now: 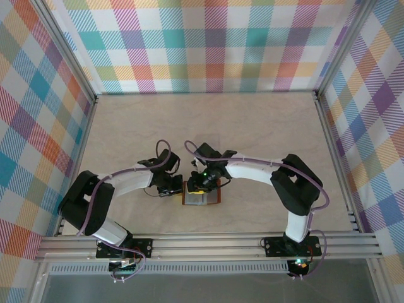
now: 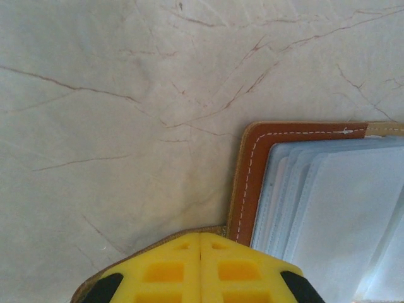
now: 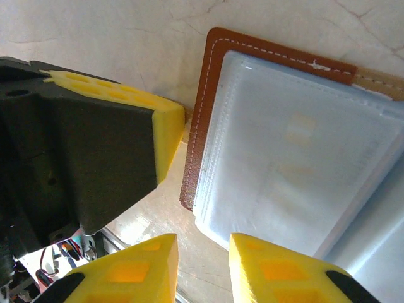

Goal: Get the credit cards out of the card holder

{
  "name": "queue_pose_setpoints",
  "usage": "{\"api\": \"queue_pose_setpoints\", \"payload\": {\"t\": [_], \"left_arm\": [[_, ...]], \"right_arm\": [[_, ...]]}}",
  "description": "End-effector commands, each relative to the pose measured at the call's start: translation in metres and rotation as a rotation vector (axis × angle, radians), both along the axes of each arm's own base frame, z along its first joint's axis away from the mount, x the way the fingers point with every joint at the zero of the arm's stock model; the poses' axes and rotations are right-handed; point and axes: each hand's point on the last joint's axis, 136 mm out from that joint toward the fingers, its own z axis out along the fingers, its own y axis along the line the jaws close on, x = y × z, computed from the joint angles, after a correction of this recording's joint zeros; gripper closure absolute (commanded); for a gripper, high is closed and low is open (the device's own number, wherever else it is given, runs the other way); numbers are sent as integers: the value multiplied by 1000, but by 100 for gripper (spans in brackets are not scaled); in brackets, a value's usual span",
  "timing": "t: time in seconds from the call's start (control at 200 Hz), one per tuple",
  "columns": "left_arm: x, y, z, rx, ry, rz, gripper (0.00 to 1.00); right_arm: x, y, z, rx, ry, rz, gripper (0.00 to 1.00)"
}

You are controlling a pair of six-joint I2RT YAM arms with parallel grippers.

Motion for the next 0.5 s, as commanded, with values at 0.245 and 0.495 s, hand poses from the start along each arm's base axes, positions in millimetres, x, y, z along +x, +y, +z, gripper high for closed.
{"api": "queue_pose_setpoints", "payload": {"t": [0.245, 0.495], "left_arm": [[-23, 8, -23, 22, 70, -18, 94], [-24, 9, -22, 26, 76, -20, 94]], "right_arm": [[2, 18, -16, -36, 30, -23, 72], [-3, -11, -41, -190, 33, -58, 67]]}}
